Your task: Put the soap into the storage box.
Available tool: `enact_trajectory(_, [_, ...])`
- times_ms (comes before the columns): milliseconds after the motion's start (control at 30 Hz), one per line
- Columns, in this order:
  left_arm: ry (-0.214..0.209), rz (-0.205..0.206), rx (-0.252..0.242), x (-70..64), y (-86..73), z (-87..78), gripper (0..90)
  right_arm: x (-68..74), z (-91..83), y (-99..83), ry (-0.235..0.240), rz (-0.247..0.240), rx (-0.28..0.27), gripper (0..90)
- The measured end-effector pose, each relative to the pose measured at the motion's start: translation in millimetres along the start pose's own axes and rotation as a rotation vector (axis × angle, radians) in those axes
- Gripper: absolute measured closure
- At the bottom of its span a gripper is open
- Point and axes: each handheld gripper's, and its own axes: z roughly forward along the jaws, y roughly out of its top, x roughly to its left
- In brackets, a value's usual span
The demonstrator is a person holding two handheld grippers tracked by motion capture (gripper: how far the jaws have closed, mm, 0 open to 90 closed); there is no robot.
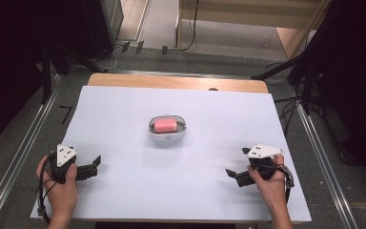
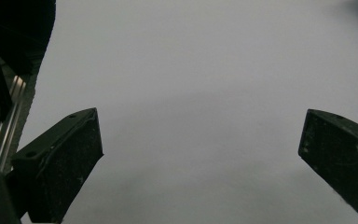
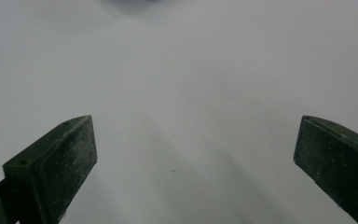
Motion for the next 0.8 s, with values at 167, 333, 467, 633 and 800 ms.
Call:
enact_trajectory(167, [0.001,0.001,0.002,0.0,0.1,-0.1,0.1,-1.3,-6.2,-13.3,-0.011,0.022,-0.007,0.0])
enact_trajectory(333, [0.001,0.001,0.003,-0.1,0.1,-0.1,0.1,-3.7,-15.0,-26.7,-0.036,0.044,-0.018,0.0])
enact_trajectory(467, [0.002,0.003,0.003,-0.1,0.1,-0.2,0.1,-4.6,-22.1,-37.7,-0.051,0.064,-0.036,0.0])
enact_trajectory(633, [0.002,0.001,0.002,-0.1,0.1,-0.1,0.1,-6.0,-32.8,-46.1,-0.071,0.077,-0.06,0.0])
enact_trajectory(800, [0.001,0.001,0.002,0.0,0.1,-0.1,0.1,-9.1,-42.9,-53.7,-0.09,0.094,-0.071,0.0])
